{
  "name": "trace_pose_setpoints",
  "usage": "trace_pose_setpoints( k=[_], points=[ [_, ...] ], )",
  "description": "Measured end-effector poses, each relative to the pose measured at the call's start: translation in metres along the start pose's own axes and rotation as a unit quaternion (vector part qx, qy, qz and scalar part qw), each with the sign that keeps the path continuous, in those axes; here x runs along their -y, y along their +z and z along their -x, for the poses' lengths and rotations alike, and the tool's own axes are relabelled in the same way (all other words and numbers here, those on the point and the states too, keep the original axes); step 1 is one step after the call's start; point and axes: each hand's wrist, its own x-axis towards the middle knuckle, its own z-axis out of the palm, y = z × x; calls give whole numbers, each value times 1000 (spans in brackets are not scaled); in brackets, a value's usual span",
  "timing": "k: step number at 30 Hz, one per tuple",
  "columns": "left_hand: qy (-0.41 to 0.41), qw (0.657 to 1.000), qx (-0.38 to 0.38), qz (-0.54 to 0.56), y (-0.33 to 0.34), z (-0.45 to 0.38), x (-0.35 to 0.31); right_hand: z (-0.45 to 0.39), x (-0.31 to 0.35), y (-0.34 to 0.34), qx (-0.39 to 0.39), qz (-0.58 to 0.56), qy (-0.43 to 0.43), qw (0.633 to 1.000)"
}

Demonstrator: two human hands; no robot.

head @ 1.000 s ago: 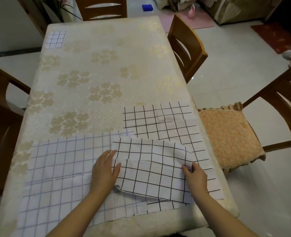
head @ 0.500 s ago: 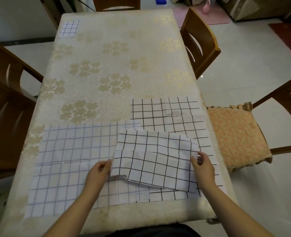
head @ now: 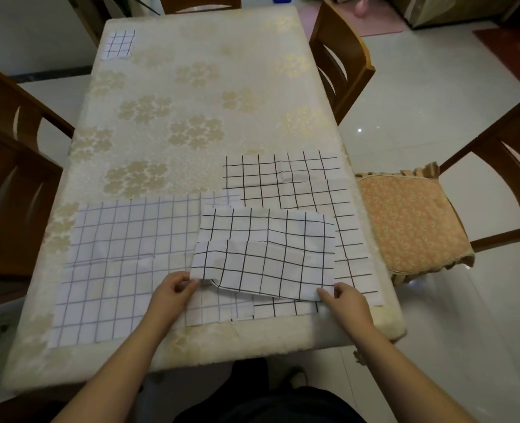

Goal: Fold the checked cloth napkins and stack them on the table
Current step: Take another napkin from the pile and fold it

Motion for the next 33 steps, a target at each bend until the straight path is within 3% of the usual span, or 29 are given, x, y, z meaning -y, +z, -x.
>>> trace_pose_setpoints(
  k=[4, 8, 12, 19, 24, 28, 33],
  points=[
    [-46, 995, -40, 76, 8, 3, -4, 7, -6, -1, 20, 16, 2, 1000],
    [-53, 993, -67, 77, 9, 7, -7, 3, -20, -8, 21, -5, 18, 1000],
    [-89, 986, -60, 127, 10, 11, 0, 2, -29, -12, 23, -32, 14, 999],
    [-135, 965, -78, 210, 17, 19, 9, 12, -30, -3, -53, -92, 7, 994],
    [-134, 968, -96, 188, 19, 21, 10, 20, -19, 12, -100, 28, -119, 987],
    [-129, 973, -100, 166, 22, 20, 5, 21, -3, 29, -62, 126, -235, 962],
    [-117, 982, -93, 112, 18, 11, 5, 14, 30, 56, 18, 242, -353, 904]
  ],
)
